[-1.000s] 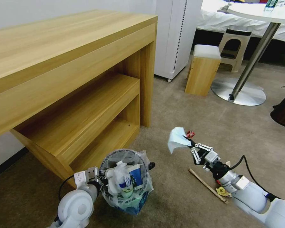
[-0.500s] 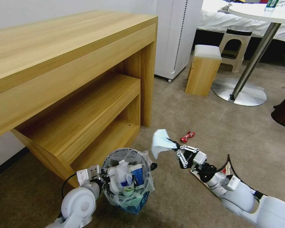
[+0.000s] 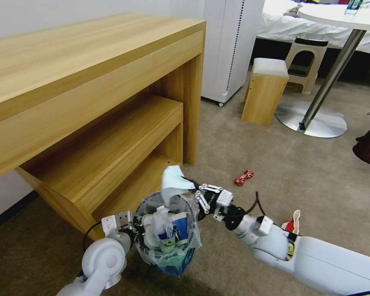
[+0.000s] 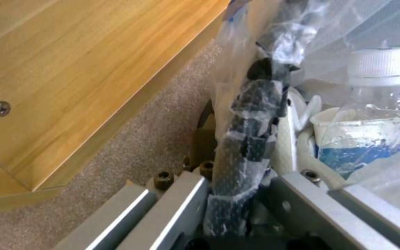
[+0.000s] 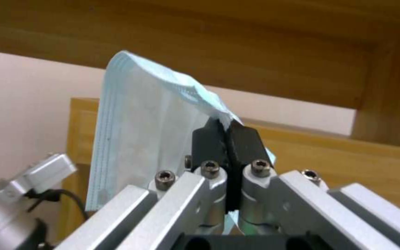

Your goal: Pick up the trash bin and place the garbage on the floor into it.

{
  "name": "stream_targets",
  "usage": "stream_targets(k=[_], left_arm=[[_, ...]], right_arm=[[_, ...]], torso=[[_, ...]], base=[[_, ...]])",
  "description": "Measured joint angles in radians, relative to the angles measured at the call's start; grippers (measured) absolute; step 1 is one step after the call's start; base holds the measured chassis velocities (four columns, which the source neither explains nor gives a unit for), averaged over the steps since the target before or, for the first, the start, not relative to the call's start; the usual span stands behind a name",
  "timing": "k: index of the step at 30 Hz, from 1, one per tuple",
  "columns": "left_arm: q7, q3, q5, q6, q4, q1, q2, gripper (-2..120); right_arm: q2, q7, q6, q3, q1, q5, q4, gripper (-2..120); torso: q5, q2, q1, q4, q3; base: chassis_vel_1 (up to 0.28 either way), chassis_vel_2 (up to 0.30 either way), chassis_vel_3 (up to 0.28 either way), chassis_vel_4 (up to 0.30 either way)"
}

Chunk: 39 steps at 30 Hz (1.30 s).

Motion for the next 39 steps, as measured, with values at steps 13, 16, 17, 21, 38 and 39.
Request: stream_targets(k=[13, 16, 17, 21, 38, 39], left_arm=[[-0.012, 0.022, -0.032, 0.003, 0.024, -0.057, -0.007, 0], [-0.014, 0.022, -0.035, 0.002, 0.024, -0.058, -0.006, 0], [-0.014, 0.022, -0.036, 0.001, 0.024, -0.058, -0.005, 0], [-0.018, 0.021, -0.041, -0.002, 0.022, -0.059, -0.003, 0], [-0.057, -0.025, -0.112, -0.007, -0.052, -0.062, 0.009, 0], [-0.058, -0.028, -0.113, -0.007, -0.056, -0.06, 0.01, 0]], right_arm=[[0.1, 0.01, -0.009, -0.151, 0.078, 0.01, -0.067, 0], [0.104, 0.007, -0.009, -0.157, 0.07, 0.005, -0.076, 0], [0.104, 0.006, -0.009, -0.158, 0.067, 0.002, -0.079, 0], [0.102, 0.005, -0.009, -0.165, 0.056, -0.005, -0.084, 0], [0.071, -0.008, 0.003, -0.124, 0.015, -0.037, -0.114, 0], [0.071, -0.008, 0.003, -0.124, 0.014, -0.038, -0.114, 0]], torso=[[-0.0004, 0.0, 0.0, -0.0002, 0.0], [-0.0005, 0.0, 0.0, -0.0003, 0.0], [-0.0004, 0.0, 0.0, -0.0004, 0.0], [-0.0006, 0.0, 0.0, -0.0005, 0.0], [0.0, 0.0, 0.0, -0.0003, 0.0], [0.0001, 0.0, 0.0, -0.0003, 0.0]], base=[[0.0, 0.0, 0.0, 0.0], [0.0, 0.0, 0.0, 0.0], [0.0, 0.0, 0.0, 0.0], [0.0, 0.0, 0.0, 0.0], [0.0, 0.0, 0.0, 0.0], [0.0, 0.0, 0.0, 0.0]])
